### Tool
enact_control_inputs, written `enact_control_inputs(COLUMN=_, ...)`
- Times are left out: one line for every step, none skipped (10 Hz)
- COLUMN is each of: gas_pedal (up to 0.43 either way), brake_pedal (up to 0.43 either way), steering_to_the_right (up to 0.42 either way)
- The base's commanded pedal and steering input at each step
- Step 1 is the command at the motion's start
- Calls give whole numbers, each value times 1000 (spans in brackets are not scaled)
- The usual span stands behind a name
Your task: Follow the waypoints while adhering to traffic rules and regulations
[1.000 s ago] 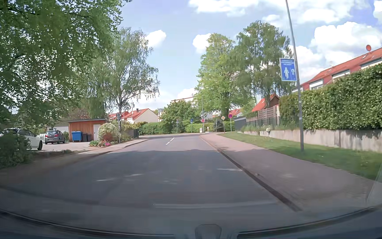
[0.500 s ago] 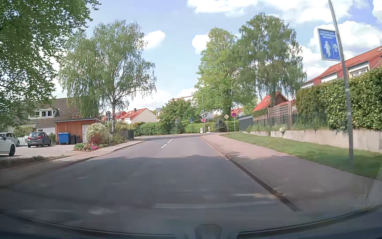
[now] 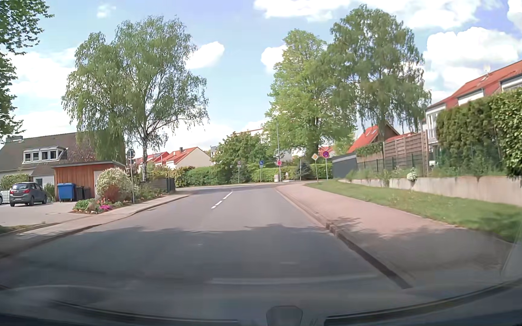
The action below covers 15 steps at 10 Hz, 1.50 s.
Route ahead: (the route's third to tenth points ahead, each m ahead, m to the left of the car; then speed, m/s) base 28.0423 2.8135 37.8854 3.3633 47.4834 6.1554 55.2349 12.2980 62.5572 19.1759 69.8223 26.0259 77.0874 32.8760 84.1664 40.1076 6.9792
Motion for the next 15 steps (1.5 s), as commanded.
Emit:
enact_control_inputs(gas_pedal=39, brake_pedal=0, steering_to_the_right=-5)
enact_control_inputs(gas_pedal=39, brake_pedal=0, steering_to_the_right=-5)
enact_control_inputs(gas_pedal=39, brake_pedal=0, steering_to_the_right=-5)
enact_control_inputs(gas_pedal=39, brake_pedal=0, steering_to_the_right=-5)
enact_control_inputs(gas_pedal=39, brake_pedal=0, steering_to_the_right=-5)
enact_control_inputs(gas_pedal=39, brake_pedal=0, steering_to_the_right=-5)
enact_control_inputs(gas_pedal=39, brake_pedal=0, steering_to_the_right=-5)
enact_control_inputs(gas_pedal=39, brake_pedal=0, steering_to_the_right=-6)
enact_control_inputs(gas_pedal=39, brake_pedal=0, steering_to_the_right=-6)
enact_control_inputs(gas_pedal=39, brake_pedal=0, steering_to_the_right=-6)
enact_control_inputs(gas_pedal=39, brake_pedal=0, steering_to_the_right=-6)
enact_control_inputs(gas_pedal=39, brake_pedal=0, steering_to_the_right=-7)
enact_control_inputs(gas_pedal=39, brake_pedal=0, steering_to_the_right=-7)
enact_control_inputs(gas_pedal=47, brake_pedal=0, steering_to_the_right=-8)
enact_control_inputs(gas_pedal=47, brake_pedal=0, steering_to_the_right=-8)
